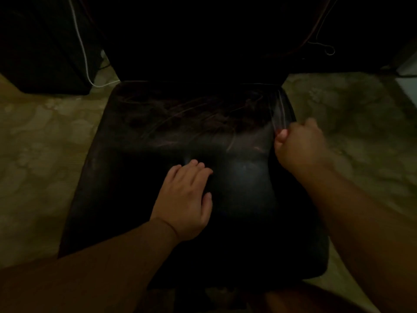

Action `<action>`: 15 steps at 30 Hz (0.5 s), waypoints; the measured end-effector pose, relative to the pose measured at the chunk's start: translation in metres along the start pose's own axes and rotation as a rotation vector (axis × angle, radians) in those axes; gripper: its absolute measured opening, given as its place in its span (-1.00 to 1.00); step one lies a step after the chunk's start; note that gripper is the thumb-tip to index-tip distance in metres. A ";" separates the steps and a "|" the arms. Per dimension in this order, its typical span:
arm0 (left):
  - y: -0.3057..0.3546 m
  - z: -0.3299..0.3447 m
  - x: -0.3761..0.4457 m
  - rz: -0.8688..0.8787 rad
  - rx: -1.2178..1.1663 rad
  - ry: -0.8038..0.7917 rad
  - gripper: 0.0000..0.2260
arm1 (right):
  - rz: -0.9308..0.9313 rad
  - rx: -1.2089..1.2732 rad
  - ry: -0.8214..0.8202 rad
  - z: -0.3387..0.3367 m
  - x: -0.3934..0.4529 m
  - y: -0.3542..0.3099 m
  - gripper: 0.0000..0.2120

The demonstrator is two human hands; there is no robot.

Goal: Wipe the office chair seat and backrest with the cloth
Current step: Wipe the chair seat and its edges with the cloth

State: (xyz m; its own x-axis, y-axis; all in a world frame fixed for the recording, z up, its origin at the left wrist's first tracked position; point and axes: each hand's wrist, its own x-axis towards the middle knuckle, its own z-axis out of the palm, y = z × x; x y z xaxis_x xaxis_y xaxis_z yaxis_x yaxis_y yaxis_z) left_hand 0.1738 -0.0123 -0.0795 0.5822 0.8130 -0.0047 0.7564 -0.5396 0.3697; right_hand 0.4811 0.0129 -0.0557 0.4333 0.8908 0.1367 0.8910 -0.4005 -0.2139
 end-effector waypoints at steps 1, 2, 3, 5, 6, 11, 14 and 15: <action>0.000 0.001 0.000 0.001 -0.006 0.002 -0.49 | -0.081 -0.002 -0.029 0.000 -0.005 -0.007 -0.75; -0.001 0.001 -0.001 0.002 -0.015 0.005 -0.50 | -0.179 0.014 -0.074 -0.002 -0.016 -0.011 -0.79; -0.001 0.002 -0.002 0.005 -0.021 0.012 -0.51 | -0.272 0.041 -0.108 -0.004 -0.029 -0.010 -0.80; -0.004 0.005 -0.003 0.018 -0.023 0.023 -0.52 | -0.382 0.080 -0.148 -0.009 -0.050 0.004 -0.77; -0.006 0.005 -0.003 0.031 -0.024 0.026 -0.52 | -0.358 0.097 -0.154 -0.010 -0.048 0.017 -0.75; -0.013 0.006 -0.001 0.061 -0.059 0.027 -0.50 | -0.179 -0.049 -0.060 0.000 0.008 0.023 -0.67; -0.011 0.006 -0.001 0.044 -0.082 0.025 -0.49 | -0.187 -0.077 -0.035 0.008 0.005 -0.006 -0.66; -0.010 0.006 -0.001 0.047 -0.085 0.027 -0.50 | -0.233 -0.055 -0.061 0.005 -0.006 -0.017 -0.70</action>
State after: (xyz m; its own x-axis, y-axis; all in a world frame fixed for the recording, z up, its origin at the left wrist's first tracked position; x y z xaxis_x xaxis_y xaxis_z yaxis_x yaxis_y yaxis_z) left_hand 0.1671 -0.0092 -0.0891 0.6078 0.7931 0.0390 0.6996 -0.5581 0.4462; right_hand 0.4625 0.0154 -0.0573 0.2075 0.9712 0.1170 0.9727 -0.1921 -0.1301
